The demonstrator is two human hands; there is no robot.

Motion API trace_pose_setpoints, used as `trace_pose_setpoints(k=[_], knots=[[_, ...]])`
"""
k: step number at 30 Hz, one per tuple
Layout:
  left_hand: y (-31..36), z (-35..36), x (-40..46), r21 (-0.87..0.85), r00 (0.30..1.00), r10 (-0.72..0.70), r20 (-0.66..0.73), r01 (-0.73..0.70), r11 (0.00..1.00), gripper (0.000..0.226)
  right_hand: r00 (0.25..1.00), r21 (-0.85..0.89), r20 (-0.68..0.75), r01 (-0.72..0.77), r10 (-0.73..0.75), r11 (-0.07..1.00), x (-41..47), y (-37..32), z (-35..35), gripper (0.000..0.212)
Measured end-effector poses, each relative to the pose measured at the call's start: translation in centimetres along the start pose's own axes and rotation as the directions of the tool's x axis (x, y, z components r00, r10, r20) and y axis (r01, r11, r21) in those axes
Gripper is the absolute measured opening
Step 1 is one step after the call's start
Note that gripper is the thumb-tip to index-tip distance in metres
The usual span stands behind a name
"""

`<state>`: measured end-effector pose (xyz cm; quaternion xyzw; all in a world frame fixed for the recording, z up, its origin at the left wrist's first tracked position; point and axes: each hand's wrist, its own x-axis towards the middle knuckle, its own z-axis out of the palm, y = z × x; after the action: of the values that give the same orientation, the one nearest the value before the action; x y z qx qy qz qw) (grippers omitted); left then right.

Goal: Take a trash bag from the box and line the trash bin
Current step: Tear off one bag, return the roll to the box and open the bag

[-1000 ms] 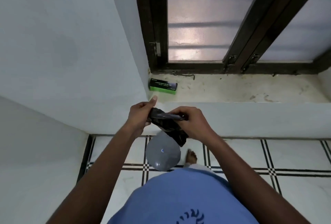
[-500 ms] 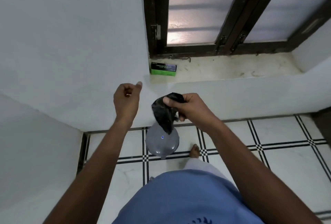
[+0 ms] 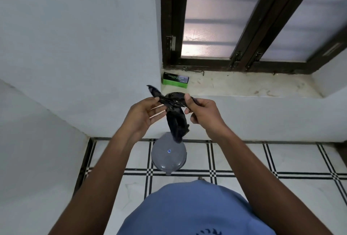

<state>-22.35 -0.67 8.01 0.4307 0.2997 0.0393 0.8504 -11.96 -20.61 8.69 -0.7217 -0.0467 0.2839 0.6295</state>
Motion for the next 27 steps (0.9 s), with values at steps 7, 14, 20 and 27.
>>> trace_pose_setpoints(k=[7, 14, 20, 27], knots=[[-1.2, 2.6, -0.7, 0.041, 0.991, -0.013, -0.136, 0.019, 0.999, 0.009, 0.999, 0.089, -0.042, -0.010, 0.014, 0.996, -0.3, 0.9, -2.6, 0.040], [-1.1, 4.8, -1.3, 0.531, 0.851, 0.522, -0.060, -0.416, 0.738, 0.012, 0.997, 0.088, 0.044, 0.054, -0.058, 0.995, -0.1, 0.7, -4.2, 0.051], [-2.5, 6.7, -2.5, 0.741, 0.970, 0.137, 0.202, -0.243, 0.626, 0.015, 0.998, 0.143, 0.057, 0.024, -0.032, 0.989, -0.2, 0.5, -4.4, 0.044], [-3.9, 6.7, -3.0, 0.602, 0.970, 0.238, -0.041, -0.166, 0.781, 0.038, 0.987, 0.023, 0.143, 0.067, -0.070, 0.997, -1.1, 1.1, -4.8, 0.025]])
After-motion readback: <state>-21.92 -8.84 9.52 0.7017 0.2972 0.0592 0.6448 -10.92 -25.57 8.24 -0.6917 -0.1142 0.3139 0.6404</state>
